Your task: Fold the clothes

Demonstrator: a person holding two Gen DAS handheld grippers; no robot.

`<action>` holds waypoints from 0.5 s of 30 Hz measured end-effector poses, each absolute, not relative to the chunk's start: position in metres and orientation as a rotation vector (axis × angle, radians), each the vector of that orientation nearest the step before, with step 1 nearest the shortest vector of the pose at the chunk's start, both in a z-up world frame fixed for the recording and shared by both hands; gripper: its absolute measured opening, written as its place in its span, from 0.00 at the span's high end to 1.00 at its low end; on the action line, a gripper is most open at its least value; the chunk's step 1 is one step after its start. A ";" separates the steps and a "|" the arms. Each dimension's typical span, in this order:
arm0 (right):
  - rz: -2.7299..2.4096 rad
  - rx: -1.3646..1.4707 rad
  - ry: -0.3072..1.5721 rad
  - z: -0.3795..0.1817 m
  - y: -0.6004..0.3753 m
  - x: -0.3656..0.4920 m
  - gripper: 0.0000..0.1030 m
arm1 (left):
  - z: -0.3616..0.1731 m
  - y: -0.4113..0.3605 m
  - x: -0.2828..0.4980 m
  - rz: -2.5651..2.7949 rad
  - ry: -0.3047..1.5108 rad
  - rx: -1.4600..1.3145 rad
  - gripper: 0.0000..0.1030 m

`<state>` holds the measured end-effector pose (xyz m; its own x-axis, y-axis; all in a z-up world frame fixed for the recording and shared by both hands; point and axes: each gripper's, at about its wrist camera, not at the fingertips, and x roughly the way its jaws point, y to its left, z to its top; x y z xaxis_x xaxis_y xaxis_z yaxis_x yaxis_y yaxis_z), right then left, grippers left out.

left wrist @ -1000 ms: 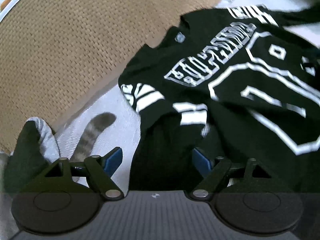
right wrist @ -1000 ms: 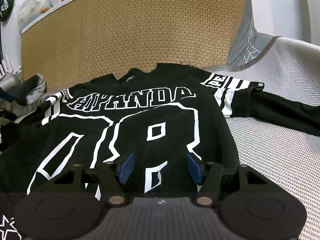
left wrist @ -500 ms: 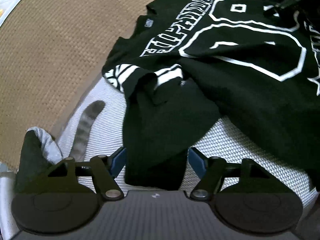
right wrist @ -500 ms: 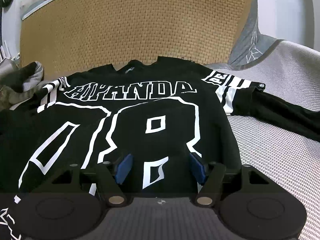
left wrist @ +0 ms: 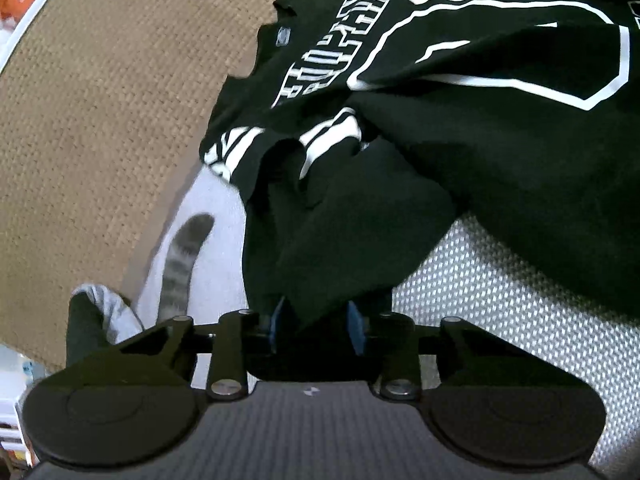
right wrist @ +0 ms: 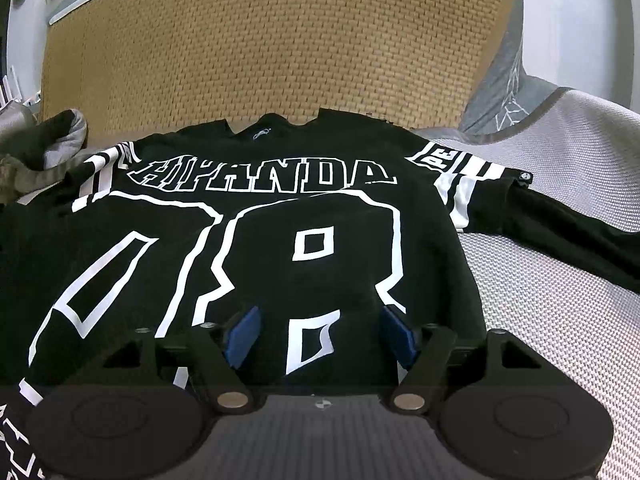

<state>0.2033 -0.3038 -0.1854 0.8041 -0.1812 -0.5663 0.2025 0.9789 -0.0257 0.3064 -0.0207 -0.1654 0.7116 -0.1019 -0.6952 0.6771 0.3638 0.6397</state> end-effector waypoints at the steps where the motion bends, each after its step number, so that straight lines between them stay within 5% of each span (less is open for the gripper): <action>1: -0.205 0.036 0.602 -0.186 -0.304 0.203 0.31 | -0.166 -0.023 0.306 -0.549 0.611 1.100 0.63; 11: -0.198 0.032 0.602 -0.186 -0.305 0.203 0.29 | -0.172 -0.047 0.301 -0.586 0.539 1.212 0.57; 14: -0.202 0.025 0.601 -0.186 -0.304 0.204 0.28 | -0.175 -0.052 0.300 -0.622 0.536 1.257 0.72; 15: -0.203 0.022 0.602 -0.186 -0.303 0.204 0.28 | -0.175 -0.052 0.300 -0.642 0.547 1.266 0.86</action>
<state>0.2040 -0.3033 -0.1861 0.8051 -0.1836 -0.5641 0.1962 0.9798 -0.0388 0.2999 -0.0519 -0.1751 0.7079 -0.1370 -0.6929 0.7059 0.1723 0.6871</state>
